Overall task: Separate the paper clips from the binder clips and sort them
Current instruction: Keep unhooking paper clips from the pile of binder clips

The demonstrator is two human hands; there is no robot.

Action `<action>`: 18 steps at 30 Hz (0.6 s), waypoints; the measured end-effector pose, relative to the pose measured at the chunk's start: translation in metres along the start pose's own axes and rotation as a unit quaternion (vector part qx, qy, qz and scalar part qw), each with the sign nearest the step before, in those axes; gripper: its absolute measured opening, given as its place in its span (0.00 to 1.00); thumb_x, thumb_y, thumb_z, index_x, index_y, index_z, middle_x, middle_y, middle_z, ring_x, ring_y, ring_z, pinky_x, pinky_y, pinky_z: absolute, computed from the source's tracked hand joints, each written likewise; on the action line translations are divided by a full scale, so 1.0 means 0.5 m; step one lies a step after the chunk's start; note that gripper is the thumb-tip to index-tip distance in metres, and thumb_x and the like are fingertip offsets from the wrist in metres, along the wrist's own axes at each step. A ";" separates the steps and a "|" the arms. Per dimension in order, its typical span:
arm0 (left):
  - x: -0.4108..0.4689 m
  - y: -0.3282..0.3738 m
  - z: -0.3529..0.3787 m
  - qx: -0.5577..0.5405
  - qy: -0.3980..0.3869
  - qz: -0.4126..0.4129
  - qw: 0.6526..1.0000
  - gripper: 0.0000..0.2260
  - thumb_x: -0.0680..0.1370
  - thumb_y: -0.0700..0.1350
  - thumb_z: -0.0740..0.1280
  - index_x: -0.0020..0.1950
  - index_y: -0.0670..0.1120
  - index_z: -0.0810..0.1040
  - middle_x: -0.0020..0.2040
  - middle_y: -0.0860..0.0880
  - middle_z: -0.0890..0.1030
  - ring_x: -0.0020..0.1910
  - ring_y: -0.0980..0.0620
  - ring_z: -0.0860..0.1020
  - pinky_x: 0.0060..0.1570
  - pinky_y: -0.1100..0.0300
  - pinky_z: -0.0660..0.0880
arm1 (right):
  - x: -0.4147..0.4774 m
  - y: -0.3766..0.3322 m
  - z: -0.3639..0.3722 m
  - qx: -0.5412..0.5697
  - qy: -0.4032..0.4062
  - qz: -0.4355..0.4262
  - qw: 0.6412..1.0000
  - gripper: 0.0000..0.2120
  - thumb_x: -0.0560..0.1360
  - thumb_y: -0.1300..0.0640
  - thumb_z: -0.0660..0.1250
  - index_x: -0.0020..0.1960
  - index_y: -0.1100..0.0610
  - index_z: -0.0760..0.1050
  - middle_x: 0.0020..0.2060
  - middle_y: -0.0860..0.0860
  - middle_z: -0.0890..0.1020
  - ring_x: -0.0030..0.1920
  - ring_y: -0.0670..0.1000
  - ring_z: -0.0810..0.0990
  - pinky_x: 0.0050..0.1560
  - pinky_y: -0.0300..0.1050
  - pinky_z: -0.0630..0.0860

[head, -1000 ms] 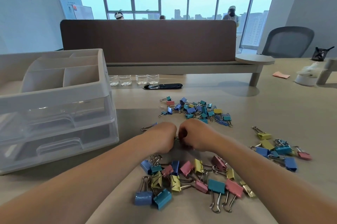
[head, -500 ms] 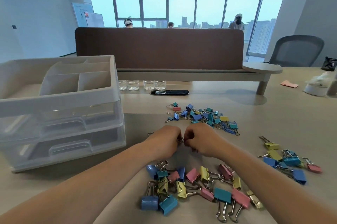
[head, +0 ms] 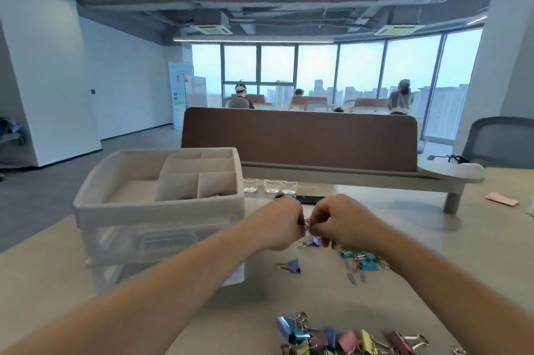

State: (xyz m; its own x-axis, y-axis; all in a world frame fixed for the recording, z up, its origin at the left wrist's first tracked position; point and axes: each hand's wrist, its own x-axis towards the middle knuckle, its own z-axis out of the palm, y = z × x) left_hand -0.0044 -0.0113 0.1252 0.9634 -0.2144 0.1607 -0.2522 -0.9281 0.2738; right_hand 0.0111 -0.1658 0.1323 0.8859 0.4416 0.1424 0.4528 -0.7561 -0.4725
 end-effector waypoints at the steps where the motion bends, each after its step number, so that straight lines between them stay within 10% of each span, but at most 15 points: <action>1: -0.004 -0.009 -0.025 0.011 0.008 -0.004 1.000 0.08 0.76 0.41 0.64 0.42 0.38 0.80 0.38 0.41 0.80 0.38 0.42 0.78 0.35 0.55 0.71 | 0.009 -0.023 -0.010 0.006 -0.002 -0.005 1.000 0.07 0.74 0.62 0.68 0.38 0.55 0.79 0.31 0.52 0.84 0.27 0.46 0.79 0.34 0.41 0.79; 14: -0.056 -0.151 -0.242 0.042 0.079 -0.075 0.993 0.13 0.74 0.36 0.65 0.29 0.42 0.75 0.24 0.52 0.74 0.26 0.55 0.69 0.26 0.69 0.64 | 0.178 -0.251 -0.009 0.091 -0.001 -0.055 0.994 0.03 0.71 0.67 0.68 0.42 0.67 0.80 0.30 0.60 0.82 0.27 0.53 0.79 0.36 0.45 0.79; 18: -0.061 -0.193 -0.232 0.023 0.070 -0.117 0.990 0.09 0.75 0.43 0.67 0.43 0.39 0.84 0.35 0.44 0.81 0.32 0.51 0.71 0.37 0.58 0.71 | 0.216 -0.278 0.037 0.027 0.005 -0.057 0.998 0.08 0.71 0.65 0.65 0.43 0.67 0.82 0.32 0.57 0.81 0.33 0.55 0.75 0.39 0.45 0.75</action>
State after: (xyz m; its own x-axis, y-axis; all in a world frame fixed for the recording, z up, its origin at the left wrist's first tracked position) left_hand -0.0201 0.1201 0.2040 0.9723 0.0490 0.2283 -0.0163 -0.9611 0.2757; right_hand 0.0422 -0.0042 0.1972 0.8300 0.5183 0.2061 0.5448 -0.6739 -0.4990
